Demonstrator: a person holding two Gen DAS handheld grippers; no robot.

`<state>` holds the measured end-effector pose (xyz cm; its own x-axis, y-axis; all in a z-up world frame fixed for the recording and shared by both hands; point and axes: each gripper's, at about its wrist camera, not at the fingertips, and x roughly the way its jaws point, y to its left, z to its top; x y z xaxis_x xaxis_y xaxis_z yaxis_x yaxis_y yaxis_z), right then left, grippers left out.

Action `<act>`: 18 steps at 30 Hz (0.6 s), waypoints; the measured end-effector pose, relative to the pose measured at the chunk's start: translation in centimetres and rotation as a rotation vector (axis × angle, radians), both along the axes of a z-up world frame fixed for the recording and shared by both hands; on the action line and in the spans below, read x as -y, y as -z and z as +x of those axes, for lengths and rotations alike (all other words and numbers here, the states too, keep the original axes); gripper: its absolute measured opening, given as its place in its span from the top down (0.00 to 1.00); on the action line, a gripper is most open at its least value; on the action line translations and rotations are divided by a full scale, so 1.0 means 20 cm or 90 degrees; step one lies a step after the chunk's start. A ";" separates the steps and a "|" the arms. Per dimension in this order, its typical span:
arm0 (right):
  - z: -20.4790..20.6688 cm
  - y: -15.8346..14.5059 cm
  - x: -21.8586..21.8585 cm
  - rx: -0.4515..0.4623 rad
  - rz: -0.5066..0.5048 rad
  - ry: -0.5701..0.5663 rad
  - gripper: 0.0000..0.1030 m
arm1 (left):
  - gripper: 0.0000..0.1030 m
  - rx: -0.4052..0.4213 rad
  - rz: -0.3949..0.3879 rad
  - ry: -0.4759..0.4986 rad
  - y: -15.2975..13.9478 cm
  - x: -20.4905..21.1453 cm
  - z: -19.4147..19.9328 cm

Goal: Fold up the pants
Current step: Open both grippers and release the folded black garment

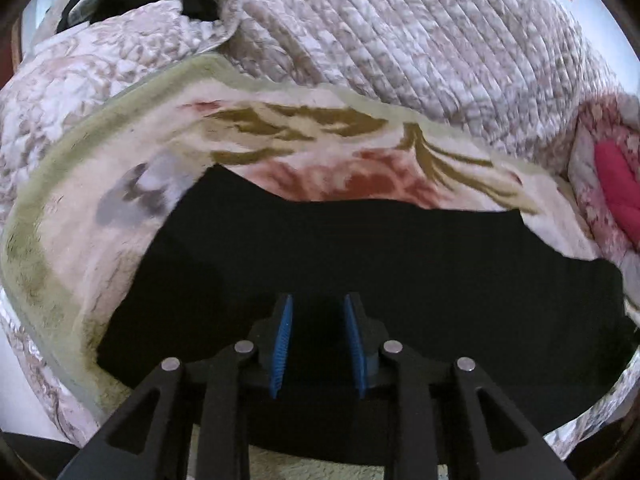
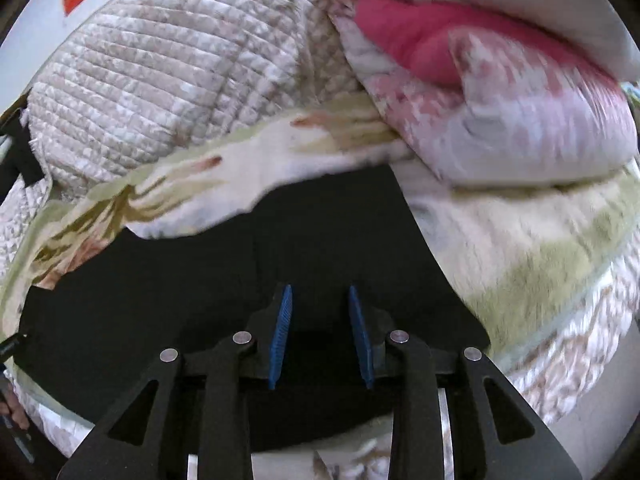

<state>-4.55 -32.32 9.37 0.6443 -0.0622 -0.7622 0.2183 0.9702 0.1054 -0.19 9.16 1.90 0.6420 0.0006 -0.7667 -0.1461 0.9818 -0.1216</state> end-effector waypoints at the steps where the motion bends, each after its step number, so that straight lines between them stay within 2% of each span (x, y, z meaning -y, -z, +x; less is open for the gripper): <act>1: 0.04 0.00 -0.02 0.002 -0.002 -0.010 0.66 | 0.72 0.003 0.007 0.005 -0.01 0.02 0.01; 4: 0.17 -0.01 -0.10 0.004 -0.012 -0.057 0.58 | 0.72 0.010 0.016 0.025 -0.04 0.06 0.05; 7: 0.32 0.02 -0.17 -0.016 -0.030 -0.093 0.58 | 0.72 0.019 0.037 0.043 -0.07 0.10 0.12; 12: 0.43 0.13 -0.15 -0.038 -0.050 -0.079 0.58 | 0.72 0.036 0.085 0.064 -0.09 0.13 0.27; 15: 0.42 0.16 -0.10 -0.035 -0.024 -0.066 0.58 | 0.72 0.029 0.108 0.041 -0.03 0.09 0.34; 18: 0.42 0.15 -0.11 -0.022 -0.037 -0.064 0.59 | 0.71 -0.017 0.087 -0.004 0.08 0.01 0.38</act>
